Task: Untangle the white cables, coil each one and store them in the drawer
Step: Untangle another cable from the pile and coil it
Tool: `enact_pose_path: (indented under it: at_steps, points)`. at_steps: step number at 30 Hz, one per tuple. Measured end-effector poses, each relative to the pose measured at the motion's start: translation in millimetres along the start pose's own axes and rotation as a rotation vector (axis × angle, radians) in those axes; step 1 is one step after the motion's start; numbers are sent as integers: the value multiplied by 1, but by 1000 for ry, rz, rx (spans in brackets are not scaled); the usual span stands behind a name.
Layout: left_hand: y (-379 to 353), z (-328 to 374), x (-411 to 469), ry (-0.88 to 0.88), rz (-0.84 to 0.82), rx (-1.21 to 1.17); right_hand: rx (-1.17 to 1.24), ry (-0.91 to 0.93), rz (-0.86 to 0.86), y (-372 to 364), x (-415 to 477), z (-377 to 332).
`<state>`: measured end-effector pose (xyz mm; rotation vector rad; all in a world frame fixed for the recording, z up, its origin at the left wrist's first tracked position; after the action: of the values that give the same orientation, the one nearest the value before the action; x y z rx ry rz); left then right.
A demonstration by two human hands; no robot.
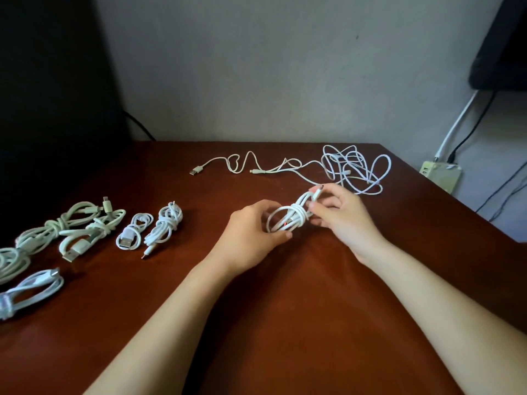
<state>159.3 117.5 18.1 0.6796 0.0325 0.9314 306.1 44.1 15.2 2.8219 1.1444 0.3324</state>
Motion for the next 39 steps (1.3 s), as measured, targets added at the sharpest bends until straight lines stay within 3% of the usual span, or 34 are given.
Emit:
enact_pose_path:
  at_steps: [7, 12, 16, 25, 29, 34, 39]
  points:
    - [30, 9, -18, -92, 170, 104, -6, -13, -56, -18, -6, 2]
    - [63, 13, -39, -173, 172, 262, -95, -3, -205, -48, -22, -10]
    - [94, 6, -68, -165, 197, 328, -185, 87, -270, -81, -36, -34]
    - [168, -7, -131, -251, 432, 659, -446, 384, -335, -164, -72, -75]
    - [180, -24, -146, -248, 367, 763, -490, 481, -392, -199, -90, -87]
    - [192, -48, -155, -124, 250, 835, -594, 552, -479, -237, -110, -93]
    - [194, -59, -159, -100, 233, 834, -773, 655, -400, -257, -121, -98]
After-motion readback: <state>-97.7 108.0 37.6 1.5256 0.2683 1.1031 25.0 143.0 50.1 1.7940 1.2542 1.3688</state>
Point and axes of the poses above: each hand's wrist, its own x-axis towards the middle knuckle, its own y-axis out of the back of the hand, z = x × y, the point moved 10 cm from there along x, towards the middle knuckle, and after that the axes turned 7 degrees about z, right-handed, at the moved point
